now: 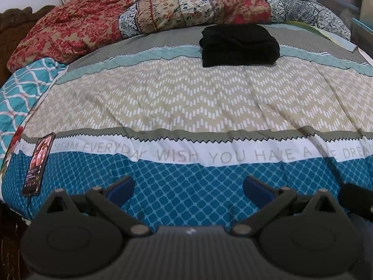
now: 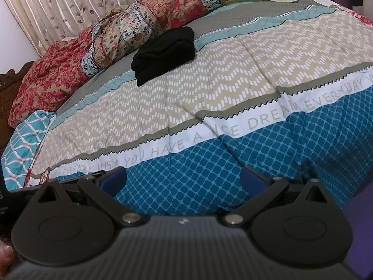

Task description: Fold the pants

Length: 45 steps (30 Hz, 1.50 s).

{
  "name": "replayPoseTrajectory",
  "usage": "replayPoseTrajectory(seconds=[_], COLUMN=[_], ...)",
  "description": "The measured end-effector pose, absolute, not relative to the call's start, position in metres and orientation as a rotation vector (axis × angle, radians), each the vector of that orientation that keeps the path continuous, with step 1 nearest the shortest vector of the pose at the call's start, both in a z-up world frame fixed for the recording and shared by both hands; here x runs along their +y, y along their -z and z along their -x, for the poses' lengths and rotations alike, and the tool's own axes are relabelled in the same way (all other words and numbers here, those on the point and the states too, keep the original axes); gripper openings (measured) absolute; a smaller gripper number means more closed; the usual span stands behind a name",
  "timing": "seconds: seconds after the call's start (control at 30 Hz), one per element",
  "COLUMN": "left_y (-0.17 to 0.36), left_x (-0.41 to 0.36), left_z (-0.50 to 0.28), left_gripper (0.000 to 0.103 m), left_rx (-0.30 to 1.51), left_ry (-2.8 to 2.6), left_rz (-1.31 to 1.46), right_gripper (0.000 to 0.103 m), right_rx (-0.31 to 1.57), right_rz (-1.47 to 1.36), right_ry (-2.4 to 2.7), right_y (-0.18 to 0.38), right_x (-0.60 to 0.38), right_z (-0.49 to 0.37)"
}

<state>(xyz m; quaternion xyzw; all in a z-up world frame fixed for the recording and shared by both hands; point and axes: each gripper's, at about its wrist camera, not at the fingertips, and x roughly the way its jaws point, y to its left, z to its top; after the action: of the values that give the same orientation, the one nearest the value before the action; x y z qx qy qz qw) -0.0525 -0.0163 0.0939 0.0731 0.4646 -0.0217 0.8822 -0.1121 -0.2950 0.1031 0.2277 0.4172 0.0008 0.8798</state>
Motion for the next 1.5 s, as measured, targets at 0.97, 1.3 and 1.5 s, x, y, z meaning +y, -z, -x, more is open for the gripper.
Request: replayPoseTrajectory(seconds=[0.97,1.3,1.5], left_y=[-0.088,-0.085,-0.082], left_x=[-0.012,-0.013,-0.011], left_z=[0.056,0.057,0.056], left_gripper=[0.103,0.103,0.103], left_rx=[0.998,0.992,1.027], left_ry=[0.113,0.077,0.064], left_rz=[-0.102,-0.160,-0.150], right_gripper=[0.103,0.103,0.103], right_rx=[0.918,0.918,0.913], right_rz=[-0.466,-0.452,-0.443], right_ry=[-0.011,-0.013,-0.013], right_y=[-0.097,-0.098,-0.099], right_x=[-0.286,-0.286,-0.285], right_z=[0.109,0.109,0.109])
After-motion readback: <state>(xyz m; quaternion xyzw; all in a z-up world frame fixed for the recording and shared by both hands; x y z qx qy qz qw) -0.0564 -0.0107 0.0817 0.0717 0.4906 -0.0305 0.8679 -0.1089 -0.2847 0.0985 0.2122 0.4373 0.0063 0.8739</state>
